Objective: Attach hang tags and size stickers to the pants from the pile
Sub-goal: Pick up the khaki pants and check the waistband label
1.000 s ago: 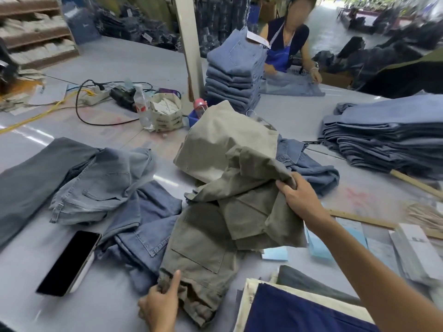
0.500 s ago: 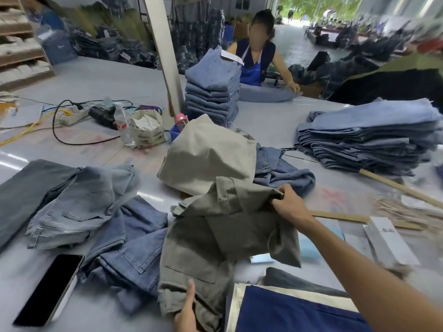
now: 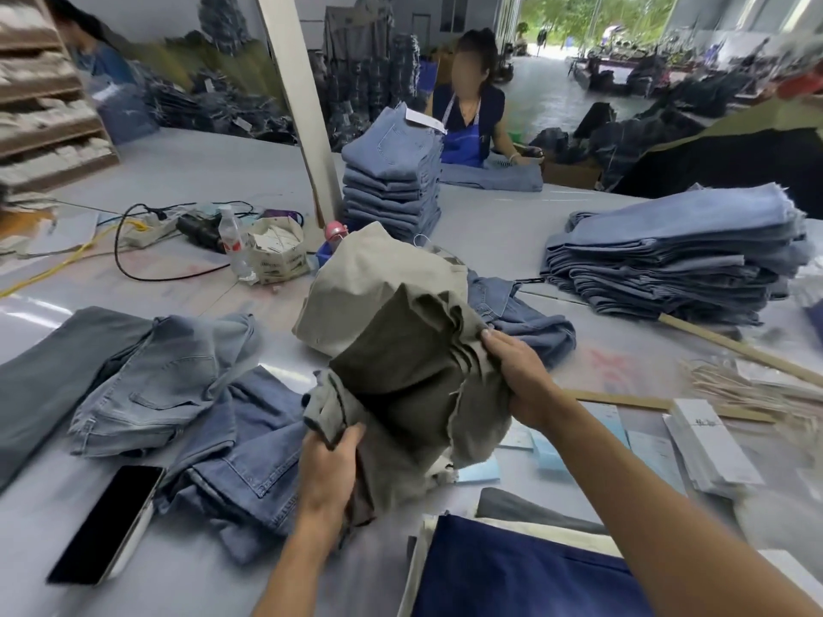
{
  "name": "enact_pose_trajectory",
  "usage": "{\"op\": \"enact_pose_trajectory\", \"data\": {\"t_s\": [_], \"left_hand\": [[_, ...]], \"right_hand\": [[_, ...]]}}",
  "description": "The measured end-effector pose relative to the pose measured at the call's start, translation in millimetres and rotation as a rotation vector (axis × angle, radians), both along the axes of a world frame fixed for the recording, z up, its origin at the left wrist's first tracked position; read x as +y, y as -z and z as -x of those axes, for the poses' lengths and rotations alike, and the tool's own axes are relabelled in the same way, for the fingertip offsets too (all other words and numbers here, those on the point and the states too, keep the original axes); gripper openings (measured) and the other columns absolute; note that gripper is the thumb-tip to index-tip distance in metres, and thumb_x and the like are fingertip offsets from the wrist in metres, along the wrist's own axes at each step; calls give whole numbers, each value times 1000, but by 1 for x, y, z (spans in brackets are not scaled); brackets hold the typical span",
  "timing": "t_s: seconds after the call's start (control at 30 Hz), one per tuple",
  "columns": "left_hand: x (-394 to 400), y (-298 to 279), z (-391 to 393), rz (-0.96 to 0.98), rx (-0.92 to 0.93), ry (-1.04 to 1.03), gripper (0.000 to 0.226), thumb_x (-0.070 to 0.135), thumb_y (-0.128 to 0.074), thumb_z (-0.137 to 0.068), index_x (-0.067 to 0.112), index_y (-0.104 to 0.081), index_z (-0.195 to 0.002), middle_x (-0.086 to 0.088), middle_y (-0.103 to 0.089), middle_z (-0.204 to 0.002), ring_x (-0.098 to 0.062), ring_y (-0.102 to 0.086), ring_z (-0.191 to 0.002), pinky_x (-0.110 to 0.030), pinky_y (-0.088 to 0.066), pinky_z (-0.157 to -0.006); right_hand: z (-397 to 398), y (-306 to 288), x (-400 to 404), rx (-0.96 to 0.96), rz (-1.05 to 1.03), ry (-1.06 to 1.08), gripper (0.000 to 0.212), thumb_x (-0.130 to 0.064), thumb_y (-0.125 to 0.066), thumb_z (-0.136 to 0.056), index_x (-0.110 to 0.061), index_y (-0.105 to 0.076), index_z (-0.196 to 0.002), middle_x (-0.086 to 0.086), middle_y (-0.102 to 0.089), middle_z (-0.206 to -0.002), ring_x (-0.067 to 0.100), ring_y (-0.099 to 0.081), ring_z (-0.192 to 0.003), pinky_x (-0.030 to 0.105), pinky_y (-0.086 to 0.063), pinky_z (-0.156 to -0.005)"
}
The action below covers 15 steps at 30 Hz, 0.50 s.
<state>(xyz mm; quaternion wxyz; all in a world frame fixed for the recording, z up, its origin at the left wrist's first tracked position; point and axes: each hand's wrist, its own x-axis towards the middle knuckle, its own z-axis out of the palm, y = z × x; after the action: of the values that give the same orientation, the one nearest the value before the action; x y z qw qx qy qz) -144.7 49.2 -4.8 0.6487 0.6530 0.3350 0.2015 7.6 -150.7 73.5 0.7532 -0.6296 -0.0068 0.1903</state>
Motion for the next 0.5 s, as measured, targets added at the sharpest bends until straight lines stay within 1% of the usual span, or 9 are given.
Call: {"op": "enact_pose_trajectory", "data": {"t_s": [0.07,0.13,0.17,0.23,0.3,0.33,0.37,0.4,0.5], "left_hand": [[-3,-23,-12,-103,-22,144,7,28,-71,-81,28,-76,-85,18,-76,-82,3,-70,-78,-21,-54,-71],[-9,-31,-17,-172,-7,199,11,24,-72,-86,28,-74,-77,24,-73,-77,9,-66,-73,-16,-50,-65],[-10,-28,-18,-181,5,200,16,20,-73,-88,29,-73,-75,26,-73,-76,11,-66,-74,-14,-49,-65],[-10,-17,-12,-141,11,180,20,14,-73,-89,29,-73,-76,26,-73,-77,10,-67,-75,-9,-48,-64],[-7,-7,-6,-86,4,167,14,13,-73,-89,25,-75,-82,20,-76,-82,1,-71,-80,-16,-53,-70],[-6,-4,-5,-74,6,166,11,13,-73,-89,23,-76,-86,16,-77,-85,-5,-73,-84,-22,-55,-74],[-6,-2,-5,-68,11,169,10,13,-73,-89,22,-77,-91,12,-78,-87,-8,-73,-87,-26,-56,-79],[-8,-2,-4,-67,17,182,12,12,-73,-89,21,-77,-96,9,-78,-90,-10,-73,-90,-30,-57,-84],[-16,-2,-3,-87,2,207,21,4,-74,-88,15,-76,-106,4,-77,-99,-13,-72,-98,-31,-55,-92]], "right_hand": [[8,5,6,193,-81,72,27,-23,-53,-105,-9,-74,-100,11,-78,-92,20,-74,-79,30,-59,-74],[18,8,10,294,-66,57,30,-30,-54,-104,-10,-75,-100,11,-79,-91,20,-75,-76,31,-59,-70],[22,9,11,284,-36,3,31,-36,-57,-103,-12,-76,-101,10,-79,-94,20,-76,-78,29,-59,-67],[31,7,10,113,133,-177,39,-53,-66,-93,-21,-70,-115,1,-77,-108,14,-75,-92,24,-58,-69],[40,5,11,-166,415,-343,71,-68,-80,-72,-29,-53,-125,-11,-71,-114,4,-70,-101,18,-54,-76],[43,6,13,-286,565,-369,80,-68,-85,-64,-31,-46,-124,-14,-67,-113,4,-68,-101,20,-53,-79],[46,10,16,-409,716,-362,79,-62,-87,-63,-32,-42,-120,-15,-64,-109,8,-66,-100,24,-51,-79],[49,15,20,-519,851,-362,68,-51,-85,-67,-31,-41,-114,-12,-62,-106,14,-65,-99,27,-48,-76],[53,22,31,-783,1229,-324,24,-24,-62,-79,-20,-47,-98,6,-64,-107,32,-62,-99,34,-40,-70]]}}
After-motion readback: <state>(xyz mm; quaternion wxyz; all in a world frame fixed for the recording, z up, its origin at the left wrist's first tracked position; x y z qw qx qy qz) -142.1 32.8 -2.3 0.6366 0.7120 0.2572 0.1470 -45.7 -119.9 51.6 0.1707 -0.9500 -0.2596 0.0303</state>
